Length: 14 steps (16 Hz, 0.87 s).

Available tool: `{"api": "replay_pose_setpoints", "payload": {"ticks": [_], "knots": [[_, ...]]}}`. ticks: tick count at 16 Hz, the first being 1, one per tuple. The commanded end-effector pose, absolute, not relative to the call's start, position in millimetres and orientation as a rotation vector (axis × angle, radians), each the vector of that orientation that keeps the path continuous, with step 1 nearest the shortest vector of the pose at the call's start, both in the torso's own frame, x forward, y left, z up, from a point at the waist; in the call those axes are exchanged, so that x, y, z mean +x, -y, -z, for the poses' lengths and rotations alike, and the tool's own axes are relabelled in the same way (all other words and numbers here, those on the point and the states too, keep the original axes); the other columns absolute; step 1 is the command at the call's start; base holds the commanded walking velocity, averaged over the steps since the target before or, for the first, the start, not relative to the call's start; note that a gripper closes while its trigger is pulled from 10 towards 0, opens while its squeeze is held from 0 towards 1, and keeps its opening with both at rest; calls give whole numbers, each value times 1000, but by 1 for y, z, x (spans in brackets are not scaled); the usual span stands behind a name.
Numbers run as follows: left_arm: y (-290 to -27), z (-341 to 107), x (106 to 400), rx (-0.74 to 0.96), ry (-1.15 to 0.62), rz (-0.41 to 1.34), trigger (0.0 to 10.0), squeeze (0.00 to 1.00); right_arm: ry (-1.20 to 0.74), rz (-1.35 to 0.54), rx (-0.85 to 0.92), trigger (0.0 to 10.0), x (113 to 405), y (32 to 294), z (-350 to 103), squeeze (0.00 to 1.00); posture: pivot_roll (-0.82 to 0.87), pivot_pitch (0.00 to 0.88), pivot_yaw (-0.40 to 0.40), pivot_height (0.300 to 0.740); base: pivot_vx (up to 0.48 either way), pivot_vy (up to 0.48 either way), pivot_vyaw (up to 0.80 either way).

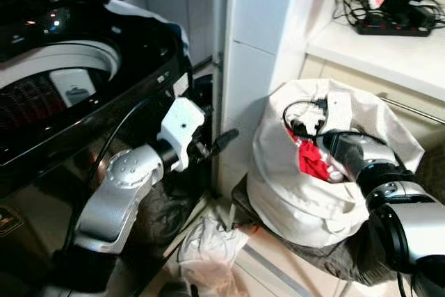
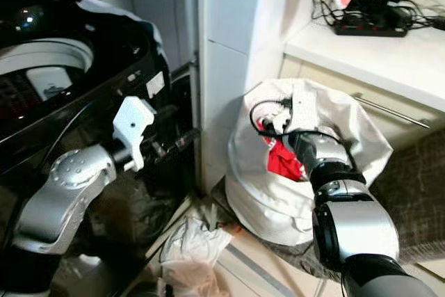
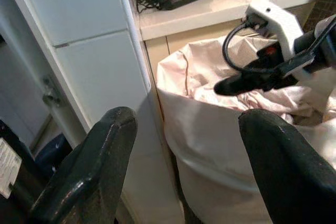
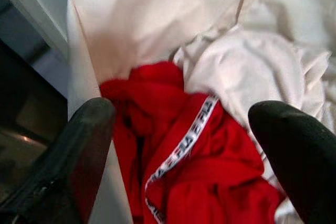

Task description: Clothes washing

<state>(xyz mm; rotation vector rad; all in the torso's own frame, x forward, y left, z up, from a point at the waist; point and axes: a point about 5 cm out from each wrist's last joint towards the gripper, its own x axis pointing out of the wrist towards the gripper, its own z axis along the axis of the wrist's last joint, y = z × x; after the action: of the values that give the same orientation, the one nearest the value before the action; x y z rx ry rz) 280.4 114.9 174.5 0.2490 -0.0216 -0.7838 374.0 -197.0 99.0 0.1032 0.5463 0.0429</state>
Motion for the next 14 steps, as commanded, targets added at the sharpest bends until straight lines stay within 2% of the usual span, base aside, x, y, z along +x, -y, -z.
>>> {"api": "replay_pose_setpoints", "payload": {"ticks": [1,3,7,11,14], "knots": [[-115,-179,274,262,21,798,10000,0,-532,-17,97,10000,376,197,-102,1000,231,0,23,740,0,0,0],[-119,-182,267,269,12,793,10000,0,-549,1,77,10000,374,199,-96,1000,244,0,30,740,0,0,0],[-123,-190,260,233,17,735,10000,0,-539,80,5,10000,374,216,-102,1000,192,87,37,740,0,0,0],[-129,-183,255,214,-18,687,10000,0,-551,54,-40,10000,375,218,-104,1000,136,131,-11,740,0,0,0],[-133,-178,237,212,-63,672,10000,0,-589,47,-11,10000,372,217,-99,1000,150,136,-33,740,0,0,0]]}}
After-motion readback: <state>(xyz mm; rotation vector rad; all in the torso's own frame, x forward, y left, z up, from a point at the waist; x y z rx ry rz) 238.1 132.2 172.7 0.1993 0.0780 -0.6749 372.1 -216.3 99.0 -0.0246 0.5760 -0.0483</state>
